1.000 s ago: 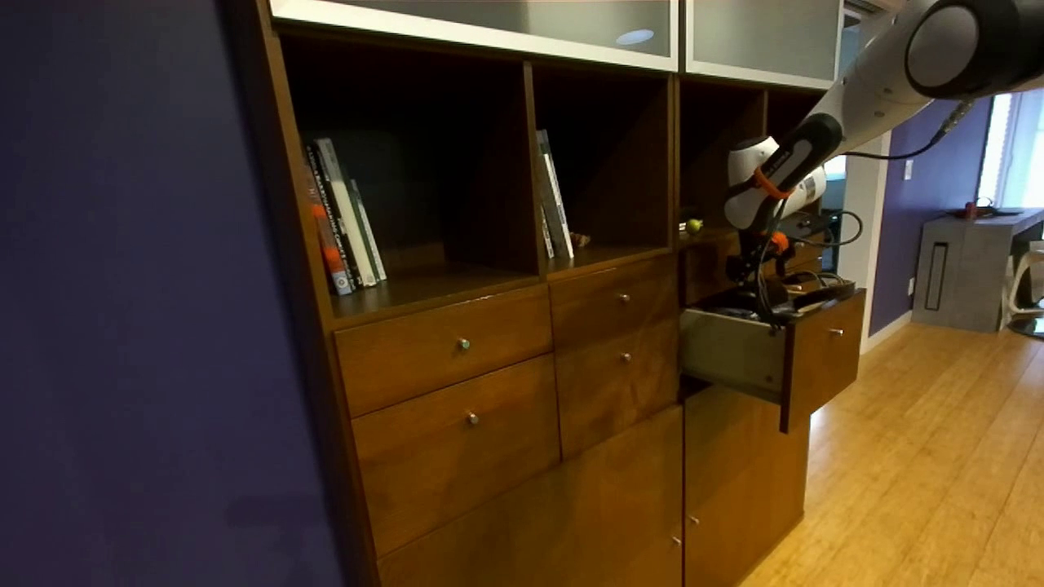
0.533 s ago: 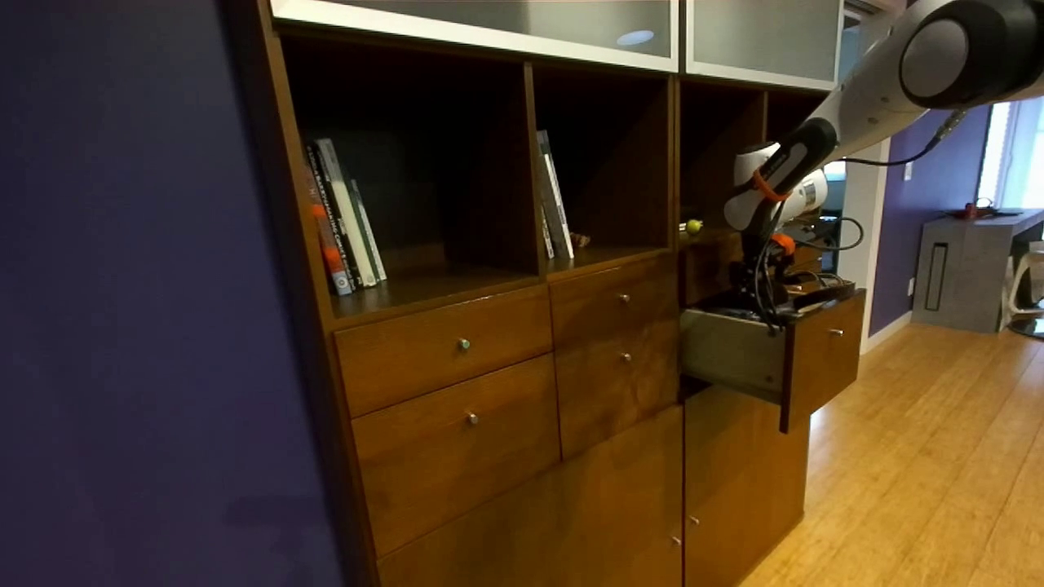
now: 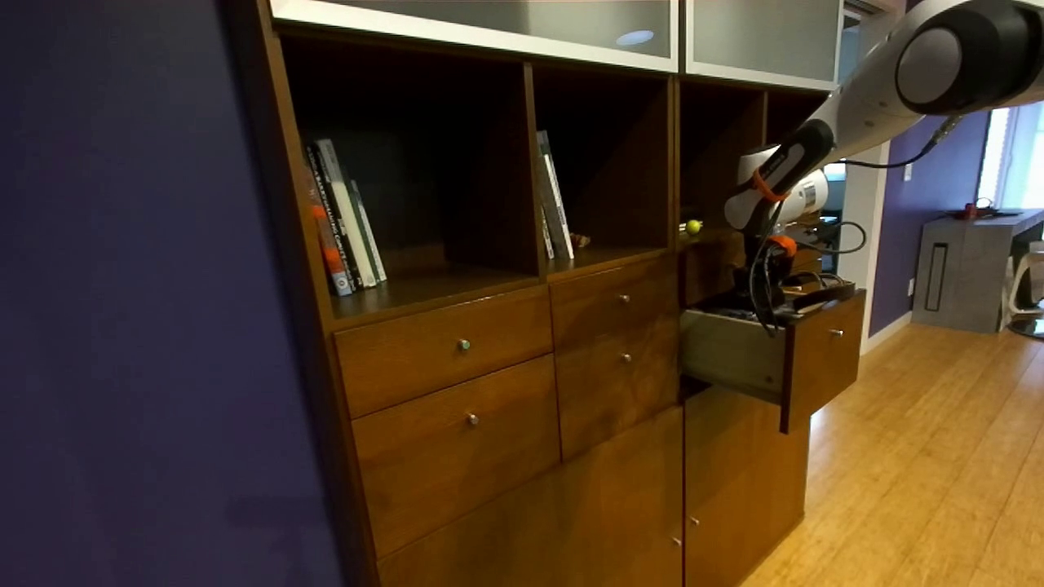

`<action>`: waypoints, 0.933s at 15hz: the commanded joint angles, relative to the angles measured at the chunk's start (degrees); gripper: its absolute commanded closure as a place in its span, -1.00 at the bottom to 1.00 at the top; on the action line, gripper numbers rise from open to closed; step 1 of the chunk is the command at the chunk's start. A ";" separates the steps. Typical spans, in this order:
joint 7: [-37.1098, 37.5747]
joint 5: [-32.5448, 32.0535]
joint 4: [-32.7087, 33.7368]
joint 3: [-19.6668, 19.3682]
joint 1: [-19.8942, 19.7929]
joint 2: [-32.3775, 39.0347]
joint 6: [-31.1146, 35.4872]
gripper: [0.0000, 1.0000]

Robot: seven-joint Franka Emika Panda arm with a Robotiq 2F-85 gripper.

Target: Remove the belt from the open drawer and put it on top of the drawer

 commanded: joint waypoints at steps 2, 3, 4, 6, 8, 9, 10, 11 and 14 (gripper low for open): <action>0.78 1.67 2.46 -0.27 0.00 -1.17 -6.15 0.94; 1.52 1.60 2.57 -0.42 0.19 -2.14 -6.78 0.98; 2.69 1.04 2.38 -0.76 0.60 -3.44 -7.15 1.00; 5.13 0.00 1.99 -1.46 1.40 -6.38 -8.12 1.00; 8.24 -1.11 1.46 -2.18 2.08 -9.77 -9.29 1.00; 9.65 -1.62 0.99 -2.42 2.42 -11.55 -9.51 1.00; 10.77 -1.75 0.87 -2.45 2.58 -12.94 -9.90 1.00; 12.41 -2.35 0.48 -2.56 2.83 -14.51 -9.13 1.00; 15.81 -2.30 0.54 -2.16 2.85 -17.67 -5.45 1.00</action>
